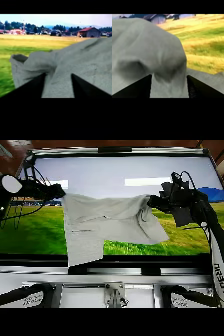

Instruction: Fold the shirts.

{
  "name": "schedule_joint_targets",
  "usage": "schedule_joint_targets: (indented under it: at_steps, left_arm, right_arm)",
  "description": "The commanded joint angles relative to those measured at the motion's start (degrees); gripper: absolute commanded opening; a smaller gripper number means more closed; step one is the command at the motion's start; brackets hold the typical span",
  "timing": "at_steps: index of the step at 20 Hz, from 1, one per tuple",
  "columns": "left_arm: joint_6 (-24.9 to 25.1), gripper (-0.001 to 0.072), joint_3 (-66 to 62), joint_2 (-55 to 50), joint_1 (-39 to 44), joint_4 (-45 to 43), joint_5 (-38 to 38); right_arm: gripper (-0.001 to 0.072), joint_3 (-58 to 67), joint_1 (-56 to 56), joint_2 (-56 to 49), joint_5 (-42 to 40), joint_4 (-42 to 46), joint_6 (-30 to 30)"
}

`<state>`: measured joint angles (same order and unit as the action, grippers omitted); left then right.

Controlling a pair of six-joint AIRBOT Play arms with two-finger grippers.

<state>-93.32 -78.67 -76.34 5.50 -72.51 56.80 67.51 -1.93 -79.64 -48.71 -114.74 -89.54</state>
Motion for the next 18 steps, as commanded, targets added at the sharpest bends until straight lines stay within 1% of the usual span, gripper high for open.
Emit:
schedule_joint_targets:
  at_steps: [1, 4, 6, 7, 8, 9, 11, 13, 15, 18]
  left_arm:
    - [-0.28, 0.0626, -0.85, -4.39, -1.4, 4.37, 4.2]
    - [2.1, 0.0621, -4.59, -3.82, -8.98, 4.42, 19.43]
    - [5.29, 0.0618, -3.87, -2.75, -14.21, 4.39, 27.8]
    - [5.92, 0.0604, -2.27, -2.23, -16.2, 4.39, 30.03]
    - [6.51, 0.0603, 0.5, -1.49, -17.75, 4.44, 30.73]
    - [7.65, 0.0603, 4.48, -0.63, -18.8, 4.44, 30.6]
    - [9.53, 0.0601, 13.05, 0.28, -19.39, 4.81, 27.15]
    - [11.1, 0.0601, 20.35, 0.04, -19.34, 7.61, 22.16]
    - [13.44, 0.0601, 25.49, -0.13, -19.3, 13.18, 16.76]
    - [14.16, 0.06, 29.29, -0.55, -18.51, 14.19, 11.13]
  right_arm:
    - [0.0549, 1.36, 2.51, -0.26, 0.24, 0.33, -0.96]
    - [0.0549, 3.91, 9.2, 4.85, -10.47, 7.69, -1.22]
    - [0.0549, 3.89, 13.73, 7.17, -19.15, 13.33, -2.19]
    - [0.0549, 3.65, 15.72, 7.41, -23.21, 15.02, -3.37]
    - [0.0549, 2.8, 17.84, 7.41, -26.88, 15.12, -4.98]
    - [0.0549, 1.42, 19.67, 7.43, -29.38, 14.34, -5.99]
    - [0.0549, -1.84, 22.14, 7.41, -31.21, 11.58, -6.99]
    - [0.0549, -4.61, 22.71, 7.41, -30.93, 9.27, -7.19]
    - [0.0549, -5.95, 22.51, 7.39, -29.7, 7.39, -7.19]
    - [0.0549, -5.97, 22.53, 7.3, -27.89, 6.84, -7.17]
